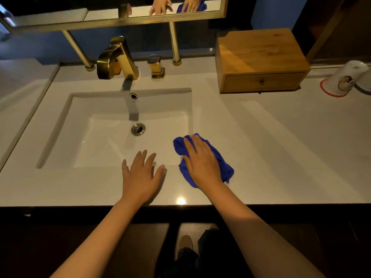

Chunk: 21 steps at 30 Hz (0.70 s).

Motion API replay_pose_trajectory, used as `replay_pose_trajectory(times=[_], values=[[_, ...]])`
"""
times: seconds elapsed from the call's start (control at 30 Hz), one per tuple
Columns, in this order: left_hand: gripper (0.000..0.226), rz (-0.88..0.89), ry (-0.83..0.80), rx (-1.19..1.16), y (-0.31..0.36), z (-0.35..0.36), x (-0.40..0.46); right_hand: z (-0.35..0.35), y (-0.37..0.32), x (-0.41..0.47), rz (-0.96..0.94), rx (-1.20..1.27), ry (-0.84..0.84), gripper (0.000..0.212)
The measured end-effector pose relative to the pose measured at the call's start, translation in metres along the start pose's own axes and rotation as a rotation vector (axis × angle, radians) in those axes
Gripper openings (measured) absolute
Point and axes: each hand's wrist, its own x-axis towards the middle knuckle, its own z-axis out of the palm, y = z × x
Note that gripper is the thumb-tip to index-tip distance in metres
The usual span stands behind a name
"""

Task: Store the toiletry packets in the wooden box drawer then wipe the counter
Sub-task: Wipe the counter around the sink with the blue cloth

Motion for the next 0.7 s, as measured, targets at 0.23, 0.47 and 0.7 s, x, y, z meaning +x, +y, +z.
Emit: replay_pose_trajectory(times=[0.23,0.47,0.7], values=[[0.067,-0.054,0.038,0.041,0.037,0.020,0.016,-0.023,0.060,-0.052,0.584,-0.122,0.304,0.060],[0.069,-0.067,0.044,0.071,0.038,0.022,0.017,-0.049,0.100,-0.017,0.772,-0.129,0.345,0.058],[0.075,-0.095,0.034,0.056,0.042,0.019,0.018,-0.072,0.135,0.046,0.647,-0.213,0.200,0.052]])
